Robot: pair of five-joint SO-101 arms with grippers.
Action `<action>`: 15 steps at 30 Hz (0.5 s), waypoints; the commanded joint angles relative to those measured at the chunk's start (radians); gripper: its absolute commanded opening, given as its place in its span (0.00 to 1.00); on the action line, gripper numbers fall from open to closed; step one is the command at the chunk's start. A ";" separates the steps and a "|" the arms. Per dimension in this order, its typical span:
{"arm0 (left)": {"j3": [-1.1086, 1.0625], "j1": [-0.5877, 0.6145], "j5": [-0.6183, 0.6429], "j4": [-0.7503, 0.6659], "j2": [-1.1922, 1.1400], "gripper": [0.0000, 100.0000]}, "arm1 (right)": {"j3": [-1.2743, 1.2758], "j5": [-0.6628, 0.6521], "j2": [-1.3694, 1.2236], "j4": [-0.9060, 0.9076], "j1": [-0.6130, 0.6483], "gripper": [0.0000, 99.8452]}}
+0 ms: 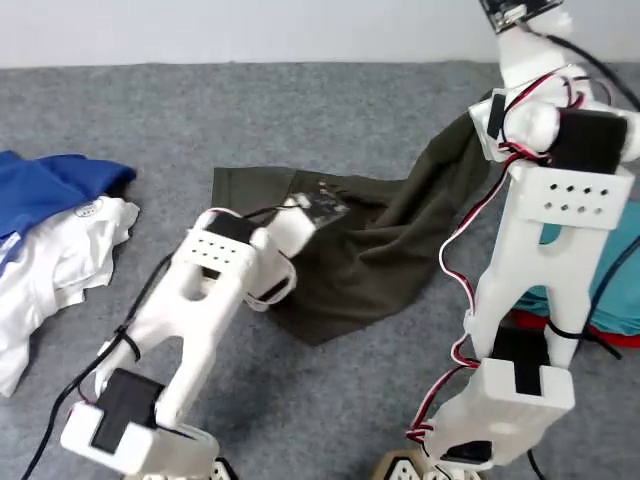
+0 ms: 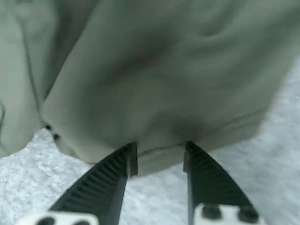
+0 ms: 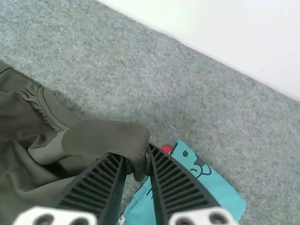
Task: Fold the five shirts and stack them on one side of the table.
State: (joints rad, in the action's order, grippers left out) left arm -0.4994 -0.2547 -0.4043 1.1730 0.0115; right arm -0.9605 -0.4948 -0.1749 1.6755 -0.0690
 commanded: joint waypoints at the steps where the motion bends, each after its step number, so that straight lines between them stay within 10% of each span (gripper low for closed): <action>1: 0.005 0.066 0.005 -0.071 -0.087 0.17 | -0.032 -0.003 0.002 -0.005 0.012 0.01; 15: 0.796 0.288 0.086 0.199 -0.539 0.10 | -0.032 -0.003 0.002 -0.005 0.013 0.01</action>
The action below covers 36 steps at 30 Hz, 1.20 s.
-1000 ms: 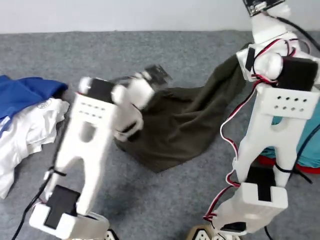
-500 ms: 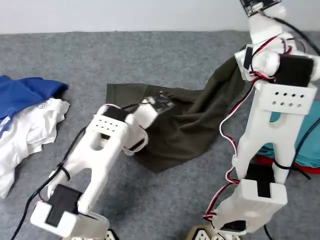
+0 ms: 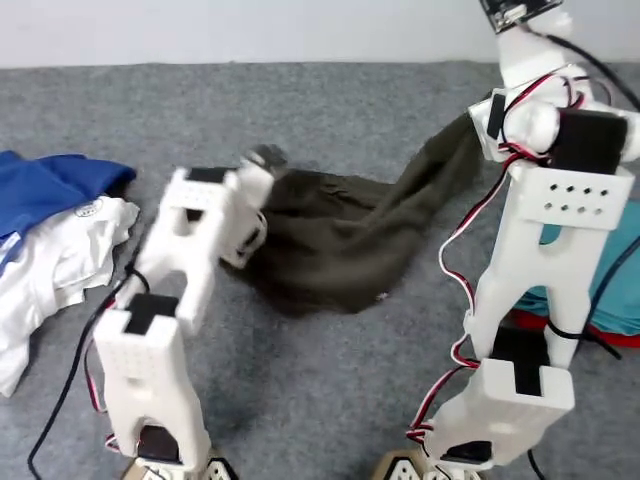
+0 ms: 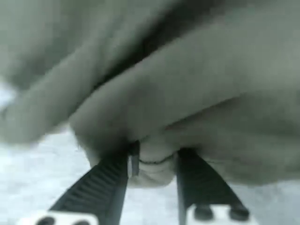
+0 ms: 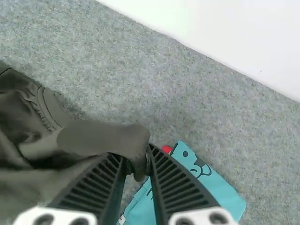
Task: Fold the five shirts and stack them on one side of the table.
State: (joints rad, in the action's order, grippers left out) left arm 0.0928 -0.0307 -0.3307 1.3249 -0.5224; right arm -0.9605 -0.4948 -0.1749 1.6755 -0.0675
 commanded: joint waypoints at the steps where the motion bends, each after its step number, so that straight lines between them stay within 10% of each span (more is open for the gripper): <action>1: 0.257 0.077 0.012 0.066 -0.008 0.10 | -0.032 -0.003 0.002 -0.005 0.012 0.01; 16: 0.670 0.037 0.005 0.394 0.012 0.10 | 0.066 -0.008 0.001 -0.042 0.007 0.01; 26: 0.435 -0.209 0.005 0.427 0.124 0.10 | 0.078 -0.008 0.001 -0.088 0.002 0.01; 36: 0.076 -0.230 0.011 -0.043 0.078 0.10 | 0.077 -0.009 -0.028 -0.090 -0.050 0.01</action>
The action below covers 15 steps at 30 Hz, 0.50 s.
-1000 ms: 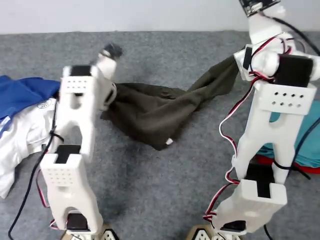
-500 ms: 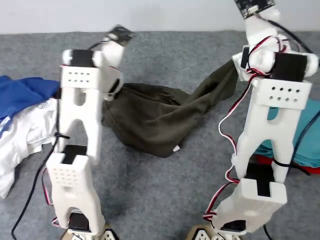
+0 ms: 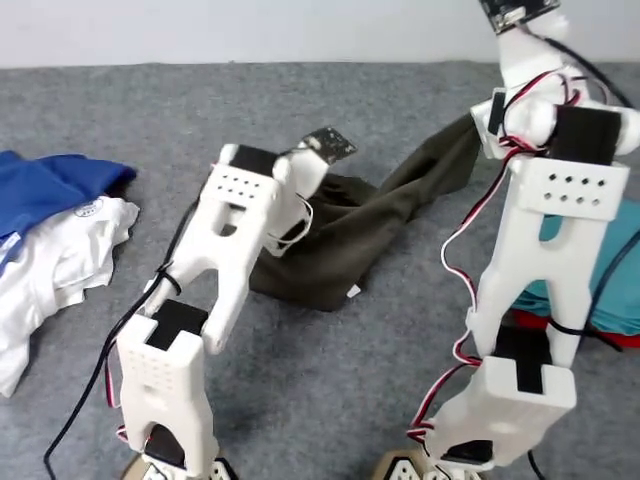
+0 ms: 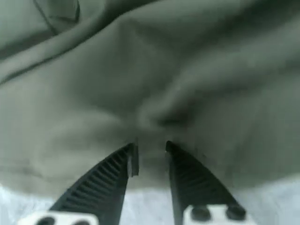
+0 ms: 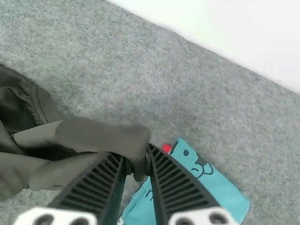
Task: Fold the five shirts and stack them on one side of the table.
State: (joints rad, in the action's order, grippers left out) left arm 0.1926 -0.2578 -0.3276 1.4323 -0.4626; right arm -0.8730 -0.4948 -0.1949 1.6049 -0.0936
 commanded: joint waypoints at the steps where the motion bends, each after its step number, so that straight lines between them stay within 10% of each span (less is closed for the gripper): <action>1: -0.024 0.002 0.008 -0.184 -0.011 0.10 | -0.014 -0.009 -0.019 -0.019 -0.033 0.01; 15: 0.661 0.204 0.098 -0.041 -0.338 0.10 | -0.015 -0.005 -0.044 -0.027 -0.038 0.01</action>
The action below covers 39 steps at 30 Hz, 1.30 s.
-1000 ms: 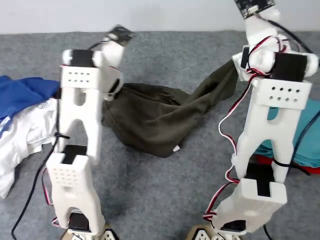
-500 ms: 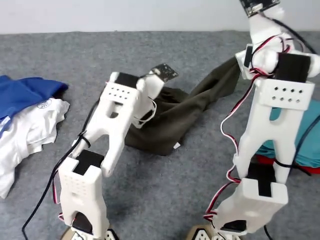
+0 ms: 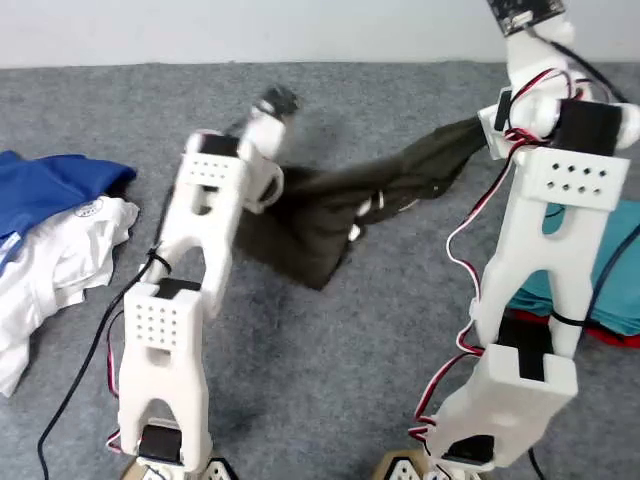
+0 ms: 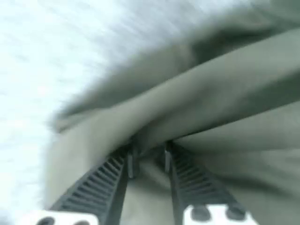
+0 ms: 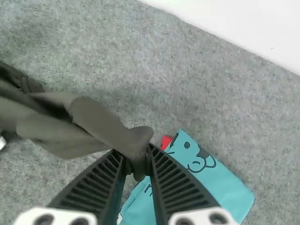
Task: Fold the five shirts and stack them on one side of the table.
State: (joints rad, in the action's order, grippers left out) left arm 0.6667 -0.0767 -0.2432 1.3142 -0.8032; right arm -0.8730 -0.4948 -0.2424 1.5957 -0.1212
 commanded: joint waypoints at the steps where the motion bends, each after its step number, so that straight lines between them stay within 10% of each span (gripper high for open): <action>1: 0.231 0.021 0.011 0.115 -0.005 0.10 | -0.015 -0.005 0.004 -0.018 -0.010 0.01; 11: 0.492 -0.081 0.008 0.445 -0.012 0.10 | -0.011 -0.006 0.002 -0.044 -0.015 0.01; 27: -0.084 -0.276 0.006 0.433 0.308 0.13 | -0.002 -0.008 0.001 -0.041 -0.033 0.01; 39: -0.163 -0.288 0.011 0.327 0.109 0.22 | 0.046 -0.008 0.002 -0.047 -0.039 0.01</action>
State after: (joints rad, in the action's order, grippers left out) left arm 0.4964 -0.3621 -0.2386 1.6763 -0.6667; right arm -0.8209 -0.4948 -0.2470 1.5666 -0.1488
